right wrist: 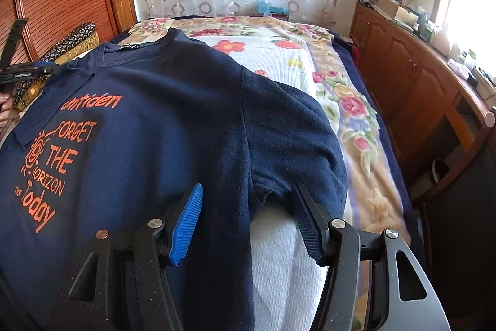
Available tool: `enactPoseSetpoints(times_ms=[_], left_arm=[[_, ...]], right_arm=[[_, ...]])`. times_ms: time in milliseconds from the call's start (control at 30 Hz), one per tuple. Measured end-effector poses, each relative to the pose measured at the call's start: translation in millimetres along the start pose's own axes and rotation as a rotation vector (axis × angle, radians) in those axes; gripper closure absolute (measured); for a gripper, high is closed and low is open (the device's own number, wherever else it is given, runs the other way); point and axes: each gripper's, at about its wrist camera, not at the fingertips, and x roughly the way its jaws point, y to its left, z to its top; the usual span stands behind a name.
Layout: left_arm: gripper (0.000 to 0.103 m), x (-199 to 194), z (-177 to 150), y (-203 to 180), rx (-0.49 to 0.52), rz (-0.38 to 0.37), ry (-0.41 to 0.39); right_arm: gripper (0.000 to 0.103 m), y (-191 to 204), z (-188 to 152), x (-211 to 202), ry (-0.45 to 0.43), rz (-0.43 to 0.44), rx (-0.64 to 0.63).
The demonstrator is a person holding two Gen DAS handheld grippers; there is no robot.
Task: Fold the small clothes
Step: 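Close the right gripper on the shirt's side edge and sleeve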
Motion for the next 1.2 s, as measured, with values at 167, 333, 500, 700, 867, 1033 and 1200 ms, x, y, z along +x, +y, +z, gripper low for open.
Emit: enactPoseSetpoints(times_ms=[167,333,500,700,867,1033,1200], left_arm=[[0.072,13,0,2,0.026,0.025,0.059],[0.099,-3,8,16,0.030,0.104,-0.006],[0.099,-21,17,53,-0.058,0.148,-0.041],[0.096,-36,11,58,-0.068,0.108,-0.067],[0.080,-63,1,42,-0.034,0.066,-0.134],[0.061,-90,-14,24,-0.014,-0.010,-0.197],[0.026,-99,-39,0,0.015,-0.067,-0.207]], right_arm=[[0.042,4,3,2,0.002,-0.001,-0.001],[0.042,6,3,3,0.002,-0.002,-0.002],[0.042,6,3,3,0.002,-0.002,-0.002],[0.042,6,3,3,0.002,-0.003,-0.002],[0.042,5,3,3,0.002,-0.003,-0.003],[0.042,5,3,3,0.002,-0.003,-0.003],[0.042,5,2,3,0.002,-0.003,-0.003]])
